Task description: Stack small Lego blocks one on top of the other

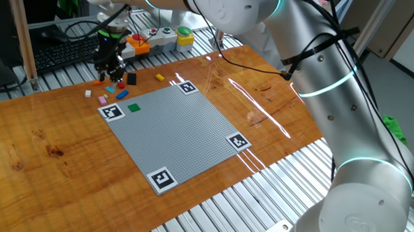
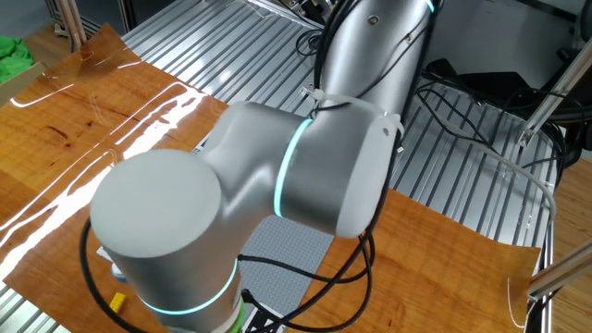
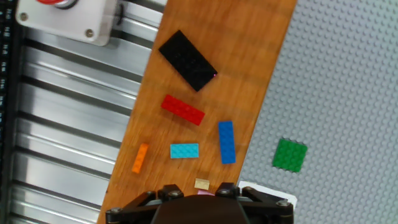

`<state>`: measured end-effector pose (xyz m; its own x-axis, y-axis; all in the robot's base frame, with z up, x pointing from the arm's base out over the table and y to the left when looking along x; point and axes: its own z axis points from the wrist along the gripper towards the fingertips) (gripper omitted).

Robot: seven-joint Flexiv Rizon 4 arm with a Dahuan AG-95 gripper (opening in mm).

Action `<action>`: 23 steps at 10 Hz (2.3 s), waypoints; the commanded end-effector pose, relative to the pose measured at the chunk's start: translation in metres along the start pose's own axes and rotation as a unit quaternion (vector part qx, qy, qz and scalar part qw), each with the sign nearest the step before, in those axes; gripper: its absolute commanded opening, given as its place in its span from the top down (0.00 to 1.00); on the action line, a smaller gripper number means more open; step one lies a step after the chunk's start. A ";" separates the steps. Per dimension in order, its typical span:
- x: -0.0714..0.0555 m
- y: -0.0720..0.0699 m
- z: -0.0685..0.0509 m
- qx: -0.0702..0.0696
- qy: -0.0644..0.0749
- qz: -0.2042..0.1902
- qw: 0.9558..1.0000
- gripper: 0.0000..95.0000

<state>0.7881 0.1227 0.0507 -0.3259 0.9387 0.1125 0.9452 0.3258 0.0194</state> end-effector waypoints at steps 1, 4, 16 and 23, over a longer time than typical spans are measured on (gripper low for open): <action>0.000 0.002 0.002 0.000 0.002 0.003 1.000 0.60; 0.000 0.002 0.004 -0.004 0.004 0.013 1.000 0.60; 0.005 0.003 0.012 -0.007 0.002 0.044 0.999 0.60; 0.001 0.003 0.011 -0.008 0.005 0.049 0.999 0.60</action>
<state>0.7900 0.1263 0.0394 -0.2335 0.9644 0.1242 0.9724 0.2322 0.0248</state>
